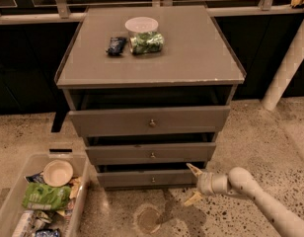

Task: Open bottom drawer

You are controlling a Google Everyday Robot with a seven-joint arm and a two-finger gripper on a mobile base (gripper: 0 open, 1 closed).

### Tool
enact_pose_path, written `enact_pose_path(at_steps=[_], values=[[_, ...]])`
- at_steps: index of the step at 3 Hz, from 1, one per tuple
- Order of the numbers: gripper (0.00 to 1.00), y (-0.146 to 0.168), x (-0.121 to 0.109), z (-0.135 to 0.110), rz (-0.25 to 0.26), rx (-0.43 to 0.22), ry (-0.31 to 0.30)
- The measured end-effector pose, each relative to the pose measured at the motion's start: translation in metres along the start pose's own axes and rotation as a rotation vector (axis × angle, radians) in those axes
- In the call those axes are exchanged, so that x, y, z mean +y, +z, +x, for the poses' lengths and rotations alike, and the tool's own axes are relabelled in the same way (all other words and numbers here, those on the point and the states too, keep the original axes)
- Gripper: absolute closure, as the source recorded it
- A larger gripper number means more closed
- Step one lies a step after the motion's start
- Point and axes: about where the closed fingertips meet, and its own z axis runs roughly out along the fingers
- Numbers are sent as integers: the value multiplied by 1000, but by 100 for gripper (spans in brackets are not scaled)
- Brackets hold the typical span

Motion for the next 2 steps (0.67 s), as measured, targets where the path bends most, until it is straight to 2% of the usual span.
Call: enact_pose_path(at_steps=[1, 2], values=[[0, 10, 0, 3, -30, 242, -99], [0, 9, -9, -2, -42, 366, -189]])
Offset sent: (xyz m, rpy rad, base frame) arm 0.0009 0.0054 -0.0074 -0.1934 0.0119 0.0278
